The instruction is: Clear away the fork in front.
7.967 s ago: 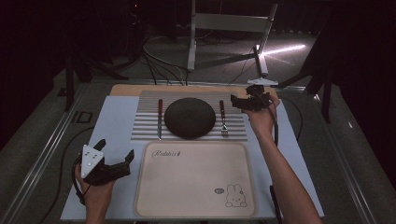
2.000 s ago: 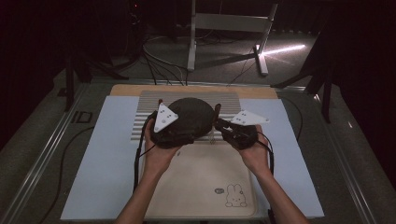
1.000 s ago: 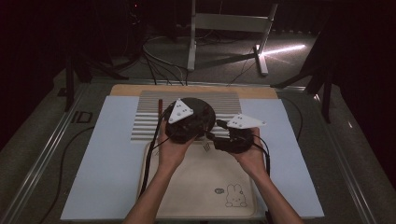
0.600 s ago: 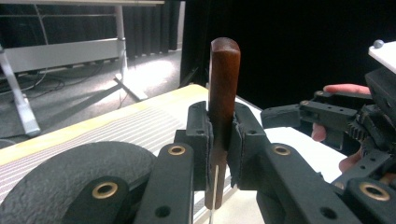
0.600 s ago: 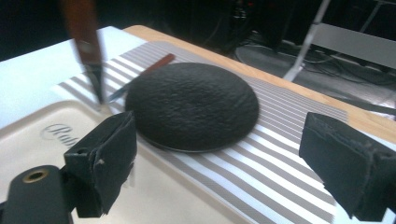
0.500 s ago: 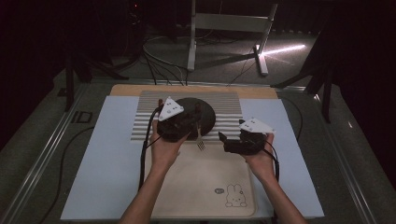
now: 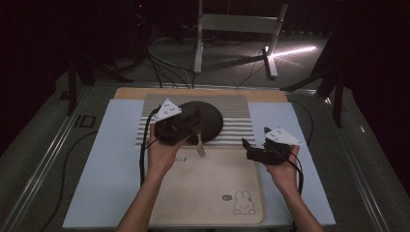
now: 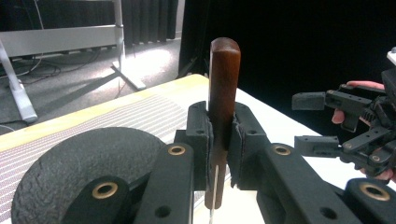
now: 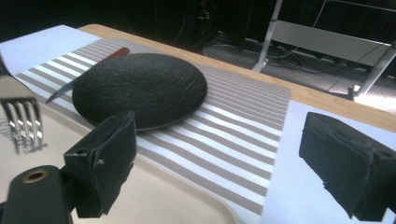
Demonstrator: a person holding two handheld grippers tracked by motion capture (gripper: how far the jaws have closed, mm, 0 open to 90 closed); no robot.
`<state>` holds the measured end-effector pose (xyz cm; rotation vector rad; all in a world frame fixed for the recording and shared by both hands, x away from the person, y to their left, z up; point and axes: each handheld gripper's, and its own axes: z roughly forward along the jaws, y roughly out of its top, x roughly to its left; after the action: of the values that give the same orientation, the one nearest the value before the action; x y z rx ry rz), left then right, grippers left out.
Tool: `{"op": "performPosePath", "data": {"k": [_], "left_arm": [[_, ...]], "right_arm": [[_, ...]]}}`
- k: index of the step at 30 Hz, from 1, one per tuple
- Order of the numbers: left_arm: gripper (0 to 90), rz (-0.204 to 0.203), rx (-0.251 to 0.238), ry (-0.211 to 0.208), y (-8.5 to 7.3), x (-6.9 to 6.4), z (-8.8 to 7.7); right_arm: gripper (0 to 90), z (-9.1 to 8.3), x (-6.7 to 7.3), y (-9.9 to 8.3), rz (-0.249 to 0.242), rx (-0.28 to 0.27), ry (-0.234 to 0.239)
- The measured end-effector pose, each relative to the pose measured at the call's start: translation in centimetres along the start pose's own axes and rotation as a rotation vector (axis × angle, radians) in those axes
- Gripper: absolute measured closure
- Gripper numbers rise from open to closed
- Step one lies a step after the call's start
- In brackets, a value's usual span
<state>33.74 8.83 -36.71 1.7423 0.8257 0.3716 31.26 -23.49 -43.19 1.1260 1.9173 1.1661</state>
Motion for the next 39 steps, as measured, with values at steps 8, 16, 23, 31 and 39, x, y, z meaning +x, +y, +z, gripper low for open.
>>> {"op": "performPosePath", "data": {"k": [8, 16, 23, 31, 39], "left_arm": [[80.1, -0.015, 0.025, -0.017, 0.0, 0.9, -0.9], [80.1, -0.014, 0.068, -0.042, -0.3, 1.8, -2.4], [80.0, -0.019, 0.084, -0.044, -0.7, 2.4, -3.9], [80.1, -0.048, 0.081, -0.048, -1.3, 3.6, -5.6], [80.1, -0.064, 0.087, -0.05, -1.8, 4.3, -7.0]], "right_arm": [[11.2, -0.9, -1.3, -1.2, 0.005, -0.01, -0.034], [11.1, -1.8, -2.5, -2.7, 0.012, 0.003, -0.06], [11.1, -2.5, -3.3, -3.5, 0.03, -0.005, -0.08], [11.1, -2.7, -3.6, -3.7, 0.037, -0.012, -0.09], [11.1, -2.7, -3.6, -3.9, 0.034, -0.009, -0.091]]}}
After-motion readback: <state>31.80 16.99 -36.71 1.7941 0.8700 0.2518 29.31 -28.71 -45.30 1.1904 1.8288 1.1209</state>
